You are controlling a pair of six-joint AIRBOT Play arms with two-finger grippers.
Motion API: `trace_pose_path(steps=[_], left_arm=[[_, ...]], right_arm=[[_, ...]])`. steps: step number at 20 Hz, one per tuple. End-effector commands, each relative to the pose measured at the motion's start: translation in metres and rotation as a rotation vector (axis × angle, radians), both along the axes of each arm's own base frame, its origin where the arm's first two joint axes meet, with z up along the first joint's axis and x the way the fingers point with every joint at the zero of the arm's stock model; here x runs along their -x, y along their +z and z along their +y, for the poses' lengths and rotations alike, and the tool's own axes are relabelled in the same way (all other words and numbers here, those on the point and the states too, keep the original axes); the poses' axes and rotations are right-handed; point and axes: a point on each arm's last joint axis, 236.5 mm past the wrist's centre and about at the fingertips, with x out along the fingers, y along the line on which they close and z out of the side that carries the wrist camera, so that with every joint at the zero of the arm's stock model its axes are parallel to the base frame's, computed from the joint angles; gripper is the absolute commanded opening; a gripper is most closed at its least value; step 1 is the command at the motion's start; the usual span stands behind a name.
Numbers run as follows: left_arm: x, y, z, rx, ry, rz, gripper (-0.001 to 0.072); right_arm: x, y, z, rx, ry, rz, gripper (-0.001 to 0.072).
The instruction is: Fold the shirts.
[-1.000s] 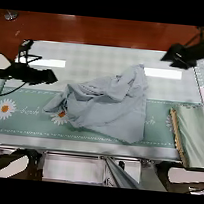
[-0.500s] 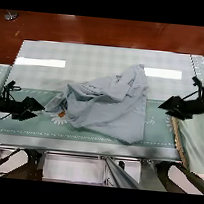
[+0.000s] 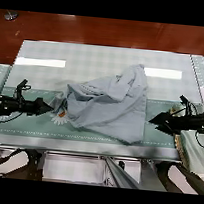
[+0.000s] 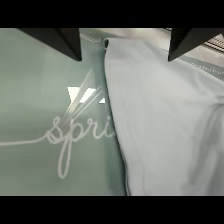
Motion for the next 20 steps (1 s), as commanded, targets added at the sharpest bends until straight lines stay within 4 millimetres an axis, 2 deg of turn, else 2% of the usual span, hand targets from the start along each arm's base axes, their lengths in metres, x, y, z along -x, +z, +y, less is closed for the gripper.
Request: trace_pose_path(steps=[1, 4, 6, 10, 12, 13, 14, 15, 16, 17, 18, 20], left_arm=[[-0.009, 0.011, -0.009, 0.019, -0.062, -0.045, 0.0026], [-0.017, 0.019, -0.006, 0.012, -0.066, -0.071, 0.0027], [-0.018, 0.018, -0.005, 0.007, -0.058, -0.071, 0.0027], [-0.019, 0.018, -0.005, 0.007, -0.057, -0.072, 0.0027], [-0.025, 0.023, -0.006, 0.025, -0.033, -0.088, 0.0026], [-0.030, 0.027, -0.007, 0.039, -0.017, -0.100, 0.0026], [-0.036, 0.032, -0.009, 0.057, 0.000, -0.116, 0.0027], [-0.044, 0.040, -0.010, 0.074, 0.016, -0.137, 0.0026], [-0.053, 0.050, -0.010, 0.093, 0.041, -0.160, 0.0026], [-0.065, 0.070, -0.012, 0.127, 0.064, -0.210, 0.0026], [-0.081, 0.097, -0.014, 0.173, 0.105, -0.283, 0.0027], [-0.117, 0.175, -0.010, 0.260, 0.198, -0.487, 0.0026]], right_arm=[[0.018, -0.011, 0.007, 0.023, 0.028, 0.070, 0.0623], [0.043, -0.028, 0.023, 0.084, 0.155, 0.180, 0.0623], [0.044, -0.034, 0.043, 0.059, 0.182, 0.205, 0.0623], [0.016, -0.037, 0.091, -0.023, 0.170, 0.150, 0.0623], [0.001, -0.033, 0.113, -0.045, 0.192, 0.109, 0.0620], [-0.007, -0.030, 0.121, -0.048, 0.206, 0.090, 0.0569], [-0.012, -0.027, 0.127, -0.047, 0.228, 0.075, 0.0342], [-0.020, -0.022, 0.132, -0.052, 0.266, 0.039, 0.0009], [-0.029, -0.012, 0.136, -0.057, 0.289, 0.002, 0.0019], [-0.042, 0.004, 0.138, -0.067, 0.312, -0.039, 0.0019], [-0.060, 0.023, 0.138, -0.070, 0.323, -0.094, 0.0018], [-0.112, 0.084, 0.133, -0.058, 0.319, -0.271, 0.0018]])
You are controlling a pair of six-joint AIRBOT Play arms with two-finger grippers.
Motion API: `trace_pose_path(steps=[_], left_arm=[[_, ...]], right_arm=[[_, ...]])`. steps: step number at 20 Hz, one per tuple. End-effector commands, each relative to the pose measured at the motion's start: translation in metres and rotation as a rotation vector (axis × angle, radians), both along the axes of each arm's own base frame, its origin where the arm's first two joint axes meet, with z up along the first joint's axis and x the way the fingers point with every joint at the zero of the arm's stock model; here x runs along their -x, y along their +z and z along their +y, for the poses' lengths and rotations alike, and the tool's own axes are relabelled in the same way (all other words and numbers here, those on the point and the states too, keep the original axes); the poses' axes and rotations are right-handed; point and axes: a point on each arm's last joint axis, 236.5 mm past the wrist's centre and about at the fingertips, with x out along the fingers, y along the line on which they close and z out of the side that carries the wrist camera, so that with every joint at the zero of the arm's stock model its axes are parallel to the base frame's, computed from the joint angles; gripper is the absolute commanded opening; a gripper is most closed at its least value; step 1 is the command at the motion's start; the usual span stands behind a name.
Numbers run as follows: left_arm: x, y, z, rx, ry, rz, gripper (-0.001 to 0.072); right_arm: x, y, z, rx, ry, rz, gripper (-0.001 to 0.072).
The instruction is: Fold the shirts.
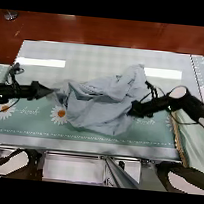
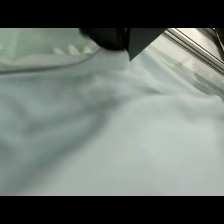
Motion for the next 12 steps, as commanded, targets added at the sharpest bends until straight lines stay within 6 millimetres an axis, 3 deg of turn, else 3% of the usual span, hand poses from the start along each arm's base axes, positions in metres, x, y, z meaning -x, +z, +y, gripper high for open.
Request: trace_pose_path(steps=[1, 3, 4, 6, 8, 9, 10, 12], left_arm=[[-0.052, 0.128, 0.005, 0.141, 0.136, -0.320, 0.0026], [-0.061, 0.223, 0.012, 0.089, 0.153, -0.561, 0.0026], [-0.057, 0.270, 0.013, 0.042, 0.156, -0.681, 0.0026], [-0.035, 0.367, 0.015, -0.029, 0.178, -0.898, 0.0025], [-0.005, 0.435, 0.022, -0.095, 0.224, -1.024, 0.0026], [0.009, 0.456, 0.027, -0.164, 0.257, -1.063, 0.0026], [0.023, 0.472, 0.034, -0.252, 0.302, -1.086, 0.0026], [0.050, 0.490, 0.044, -0.427, 0.394, -1.099, 0.0026]], right_arm=[[-0.075, 0.104, -0.001, -0.030, 0.004, -0.288, 0.0018], [-0.119, 0.209, -0.019, -0.011, -0.053, -0.561, 0.0018], [-0.130, 0.267, -0.032, 0.017, -0.086, -0.709, 0.0018], [-0.126, 0.366, -0.061, 0.103, -0.151, -0.957, 0.0018], [-0.091, 0.452, -0.083, 0.187, -0.196, -1.182, 0.0018], [-0.065, 0.486, -0.089, 0.203, -0.214, -1.278, 0.0018], [-0.036, 0.512, -0.090, 0.199, -0.224, -1.359, 0.0018], [0.014, 0.538, -0.103, 0.253, -0.249, -1.460, 0.0018]])
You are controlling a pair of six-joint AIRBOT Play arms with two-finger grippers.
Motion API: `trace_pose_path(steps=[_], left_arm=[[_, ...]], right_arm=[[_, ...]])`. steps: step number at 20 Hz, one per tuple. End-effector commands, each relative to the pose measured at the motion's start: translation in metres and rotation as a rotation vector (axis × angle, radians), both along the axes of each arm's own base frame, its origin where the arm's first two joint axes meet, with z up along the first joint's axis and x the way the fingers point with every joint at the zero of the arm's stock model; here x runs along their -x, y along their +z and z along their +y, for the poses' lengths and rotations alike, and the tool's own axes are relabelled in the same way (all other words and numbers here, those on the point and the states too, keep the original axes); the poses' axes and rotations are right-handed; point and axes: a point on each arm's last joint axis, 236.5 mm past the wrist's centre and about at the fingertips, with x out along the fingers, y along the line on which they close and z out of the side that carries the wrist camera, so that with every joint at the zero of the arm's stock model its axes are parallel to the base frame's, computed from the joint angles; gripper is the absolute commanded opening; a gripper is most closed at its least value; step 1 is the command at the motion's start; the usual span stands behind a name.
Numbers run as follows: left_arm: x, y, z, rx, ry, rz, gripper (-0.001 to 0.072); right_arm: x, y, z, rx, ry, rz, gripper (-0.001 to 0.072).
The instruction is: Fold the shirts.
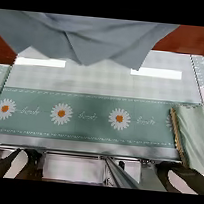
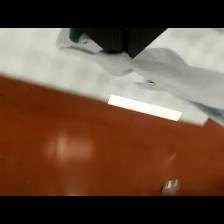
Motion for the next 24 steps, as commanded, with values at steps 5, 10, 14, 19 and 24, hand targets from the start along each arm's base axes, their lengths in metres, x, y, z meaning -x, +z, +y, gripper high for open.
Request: trace_pose_path(steps=[5, 10, 14, 19, 24], left_arm=[[0.115, 0.054, 0.013, -0.396, 0.471, -0.091, 0.0026], [0.153, 0.006, 0.009, -0.537, 0.408, 0.020, 0.0026], [0.106, -0.096, 0.016, -0.566, 0.323, 0.316, 0.0026], [0.026, -0.240, 0.030, -0.459, 0.314, 0.616, 0.0026], [-0.063, -0.318, 0.042, -0.423, 0.332, 0.700, 0.0026]], right_arm=[[0.172, 0.080, -0.060, 0.109, -0.231, -0.305, 0.0018], [0.193, 0.029, -0.078, 0.185, -0.282, -0.114, 0.0019], [0.150, -0.043, -0.075, 0.209, -0.255, 0.137, 0.0019], [0.055, -0.177, -0.072, 0.212, -0.247, 0.418, 0.0018], [-0.067, -0.279, -0.056, 0.126, -0.238, 0.549, 0.0019]])
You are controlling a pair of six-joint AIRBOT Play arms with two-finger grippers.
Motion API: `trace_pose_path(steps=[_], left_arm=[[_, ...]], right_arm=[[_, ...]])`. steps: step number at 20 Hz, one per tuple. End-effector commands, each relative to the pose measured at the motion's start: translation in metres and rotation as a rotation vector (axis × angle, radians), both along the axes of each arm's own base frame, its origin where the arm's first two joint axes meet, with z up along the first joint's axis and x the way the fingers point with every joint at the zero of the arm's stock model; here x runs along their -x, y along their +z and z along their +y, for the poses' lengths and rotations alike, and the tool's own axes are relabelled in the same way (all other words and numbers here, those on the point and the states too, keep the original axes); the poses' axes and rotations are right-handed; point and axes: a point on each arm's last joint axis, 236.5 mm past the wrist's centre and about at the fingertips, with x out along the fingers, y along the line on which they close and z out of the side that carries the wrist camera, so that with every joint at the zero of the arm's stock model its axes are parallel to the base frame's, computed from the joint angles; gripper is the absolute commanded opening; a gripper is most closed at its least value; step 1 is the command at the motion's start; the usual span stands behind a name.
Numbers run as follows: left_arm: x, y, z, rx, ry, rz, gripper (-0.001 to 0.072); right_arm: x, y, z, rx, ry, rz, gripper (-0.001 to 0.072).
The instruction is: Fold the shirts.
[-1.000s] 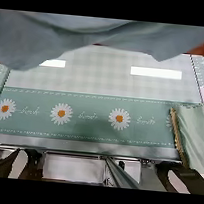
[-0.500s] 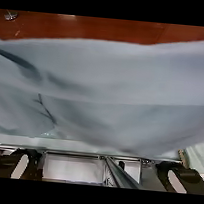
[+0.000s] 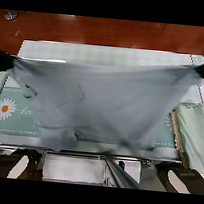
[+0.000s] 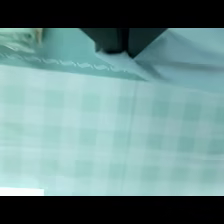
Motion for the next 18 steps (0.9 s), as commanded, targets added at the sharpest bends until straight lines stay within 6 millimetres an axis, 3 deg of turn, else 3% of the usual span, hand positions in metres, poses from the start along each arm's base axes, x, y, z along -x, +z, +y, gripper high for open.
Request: trace_pose_path(steps=[1, 4, 8, 9, 10, 11, 12, 14, 16, 18], left_arm=[[-0.067, -0.053, 0.009, 0.045, 0.058, -0.014, 0.0026], [-0.117, -0.079, 0.011, 0.181, 0.149, -0.055, 0.0027], [-0.152, -0.096, -0.006, 0.363, 0.191, -0.020, 0.0029], [-0.157, -0.097, -0.010, 0.398, 0.196, -0.014, 0.0089], [-0.159, -0.096, -0.011, 0.415, 0.199, -0.013, 0.0424], [-0.158, -0.094, -0.012, 0.416, 0.196, -0.013, 0.0696], [-0.154, -0.094, -0.010, 0.405, 0.183, 0.018, 0.0703], [-0.134, -0.096, 0.011, 0.298, 0.135, 0.116, 0.0701], [-0.102, -0.102, 0.052, 0.169, 0.151, 0.215, 0.0701], [-0.050, -0.127, 0.079, 0.118, 0.149, 0.389, 0.0701]], right_arm=[[-0.087, -0.074, 0.016, -0.103, -0.025, 0.041, 0.0019], [-0.147, -0.126, 0.037, -0.210, -0.031, 0.138, 0.0019], [-0.214, -0.173, 0.059, -0.363, -0.067, 0.220, 0.0027], [-0.224, -0.179, 0.063, -0.411, -0.076, 0.229, 0.0210], [-0.232, -0.181, 0.065, -0.462, -0.082, 0.239, 0.0561], [-0.234, -0.180, 0.064, -0.504, -0.082, 0.249, 0.0632], [-0.231, -0.178, 0.056, -0.522, -0.076, 0.263, 0.0632], [-0.201, -0.183, 0.014, -0.454, -0.065, 0.370, 0.0632], [-0.142, -0.193, -0.044, -0.314, -0.059, 0.559, 0.0632], [-0.089, -0.196, -0.104, -0.136, -0.095, 0.680, 0.0632]])
